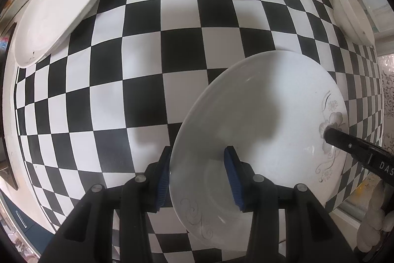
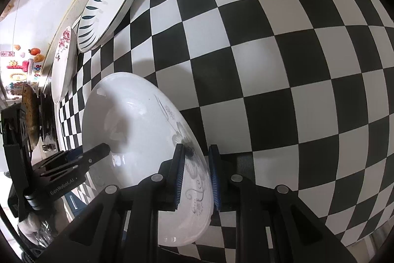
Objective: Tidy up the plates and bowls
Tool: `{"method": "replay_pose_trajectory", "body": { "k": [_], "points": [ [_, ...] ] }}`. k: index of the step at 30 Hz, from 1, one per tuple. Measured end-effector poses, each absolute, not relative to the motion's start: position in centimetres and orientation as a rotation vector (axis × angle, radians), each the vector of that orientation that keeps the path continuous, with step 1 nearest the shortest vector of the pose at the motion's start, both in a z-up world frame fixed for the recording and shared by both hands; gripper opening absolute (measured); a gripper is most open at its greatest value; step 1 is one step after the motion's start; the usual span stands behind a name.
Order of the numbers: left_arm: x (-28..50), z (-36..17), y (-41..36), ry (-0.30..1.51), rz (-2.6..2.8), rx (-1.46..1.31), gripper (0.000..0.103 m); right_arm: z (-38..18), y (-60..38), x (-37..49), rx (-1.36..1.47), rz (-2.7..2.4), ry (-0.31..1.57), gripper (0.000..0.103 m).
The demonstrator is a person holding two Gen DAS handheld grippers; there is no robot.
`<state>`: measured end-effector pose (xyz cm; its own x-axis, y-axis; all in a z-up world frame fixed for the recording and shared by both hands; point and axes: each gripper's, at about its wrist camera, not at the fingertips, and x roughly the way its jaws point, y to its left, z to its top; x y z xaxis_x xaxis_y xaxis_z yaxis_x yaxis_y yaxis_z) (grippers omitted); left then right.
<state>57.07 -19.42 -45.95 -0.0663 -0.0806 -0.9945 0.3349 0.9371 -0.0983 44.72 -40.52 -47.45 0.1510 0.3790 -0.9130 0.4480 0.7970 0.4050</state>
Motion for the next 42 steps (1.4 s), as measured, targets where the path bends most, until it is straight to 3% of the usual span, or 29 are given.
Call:
{"method": "replay_pose_trajectory", "body": {
  "k": [9,11,13,15,17,25,32,38,42],
  "points": [
    [57.4,-37.1,-14.2,1.398,-0.273,0.128,0.040,-41.3,-41.8,45.1,0.657,-0.076,1.350,0.022],
    [58.1,-35.3,-12.0,1.359,-0.250,0.089,0.040,-38.6,-40.7,46.2,0.613,-0.049,1.287,0.034],
    [59.1,-33.8,-9.2,1.323,-0.224,0.040,0.044,-36.3,-39.2,47.7,0.611,0.000,1.216,0.078],
    [60.7,-33.2,-7.1,1.294,-0.190,0.007,0.055,-34.6,-37.4,49.6,0.639,0.076,1.149,0.090],
    [62.8,-33.4,-5.0,1.275,-0.151,-0.021,0.060,-33.6,-34.8,52.6,0.626,0.141,1.137,0.090],
    [71.8,-38.3,3.4,1.354,-0.090,-0.196,0.060,-36.0,-25.0,67.2,0.420,0.220,1.262,0.090],
    [77.3,-43.0,5.5,1.432,-0.088,-0.247,0.060,-41.0,-21.8,76.7,0.353,0.248,1.373,0.087],
    [79.0,-45.4,5.1,1.486,-0.138,-0.253,0.060,-44.3,-20.7,80.1,0.297,0.265,1.457,0.084],
    [79.3,-46.3,4.7,1.513,-0.159,-0.255,0.060,-46.7,-20.5,81.3,0.313,0.283,1.527,0.062]
  ]
}}
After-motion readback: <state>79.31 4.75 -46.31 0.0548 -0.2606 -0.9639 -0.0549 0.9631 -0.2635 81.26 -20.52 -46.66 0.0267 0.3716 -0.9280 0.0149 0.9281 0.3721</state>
